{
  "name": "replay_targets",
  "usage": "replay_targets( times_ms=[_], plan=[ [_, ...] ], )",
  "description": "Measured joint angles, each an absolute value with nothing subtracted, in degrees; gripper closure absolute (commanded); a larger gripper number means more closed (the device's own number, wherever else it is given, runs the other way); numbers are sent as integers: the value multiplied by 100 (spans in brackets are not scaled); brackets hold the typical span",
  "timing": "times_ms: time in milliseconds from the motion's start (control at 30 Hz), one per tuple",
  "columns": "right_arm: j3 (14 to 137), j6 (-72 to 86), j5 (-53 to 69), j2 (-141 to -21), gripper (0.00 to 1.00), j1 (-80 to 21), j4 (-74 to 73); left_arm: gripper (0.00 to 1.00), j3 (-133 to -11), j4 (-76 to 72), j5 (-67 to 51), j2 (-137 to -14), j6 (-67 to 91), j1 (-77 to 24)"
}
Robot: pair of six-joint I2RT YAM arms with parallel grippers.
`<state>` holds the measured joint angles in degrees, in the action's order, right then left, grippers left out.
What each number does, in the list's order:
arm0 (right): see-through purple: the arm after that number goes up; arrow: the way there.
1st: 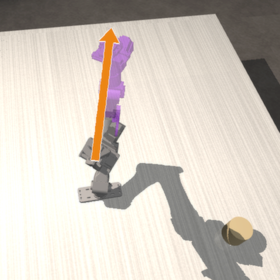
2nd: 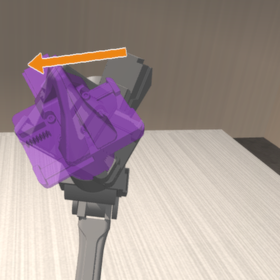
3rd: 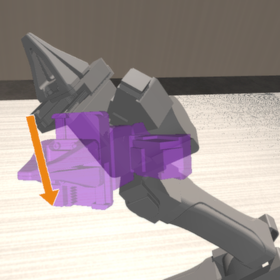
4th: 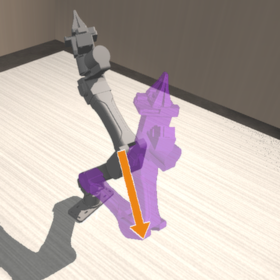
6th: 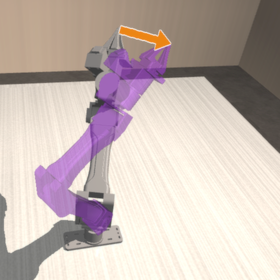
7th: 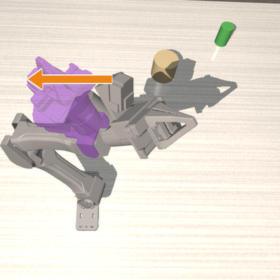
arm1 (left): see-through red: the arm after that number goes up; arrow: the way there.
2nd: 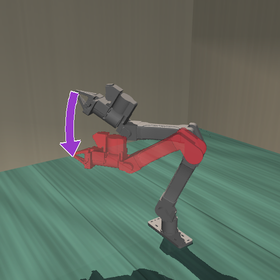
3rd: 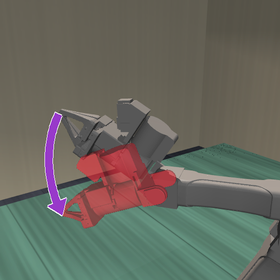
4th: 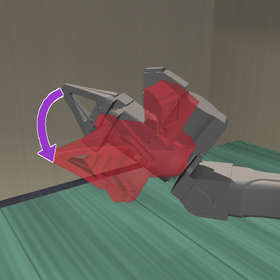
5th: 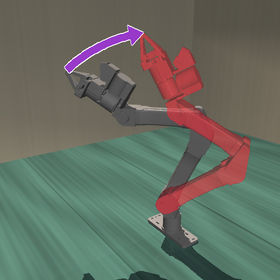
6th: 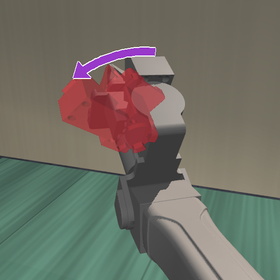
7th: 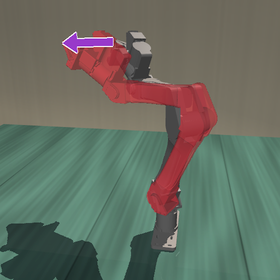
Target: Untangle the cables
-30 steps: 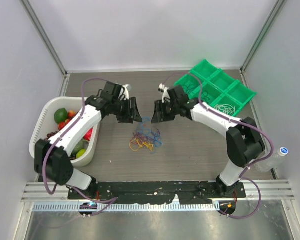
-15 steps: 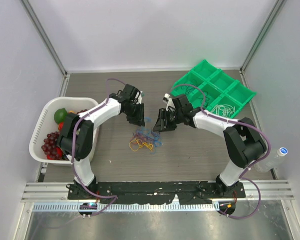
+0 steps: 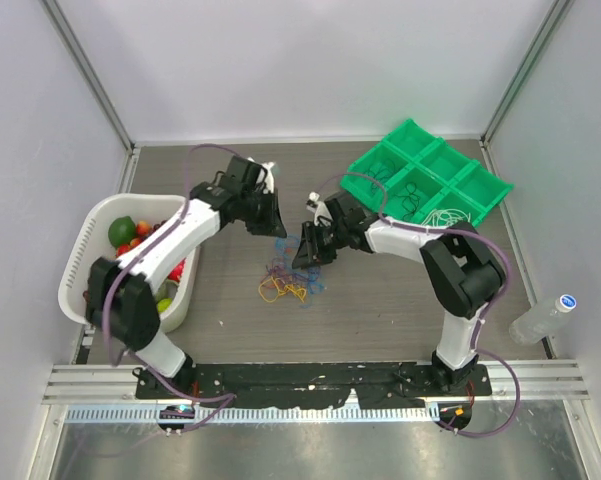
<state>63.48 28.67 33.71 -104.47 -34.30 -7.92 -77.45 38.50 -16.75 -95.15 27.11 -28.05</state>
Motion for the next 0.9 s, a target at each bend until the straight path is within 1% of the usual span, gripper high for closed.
replay_targets(
  times_ms=[167,367,633,767,833,900],
  plan=[
    [6396,2869,3382,-10906,67,-3535,-816,100,-8001,3911,-1846,-8130,2980,-2805],
    [6445,2864,3391,-11054,69,-3540,-897,100,-9006,3763,-1826,-7255,3096,-2808],
    [6514,2856,3339,-11144,70,-3524,-1009,100,-10879,2762,-1800,-6834,3168,-2805],
    [6519,2825,3262,-11144,69,-3524,-1076,100,-12125,2445,-1822,-7043,3260,-2805],
    [6552,2799,3205,-11142,67,-3524,-1140,100,-12573,2342,-1831,-7148,3262,-2805],
    [6632,2762,3133,-11124,62,-3500,-1280,100,-12652,2272,-1824,-7118,3277,-2805]
  ],
)
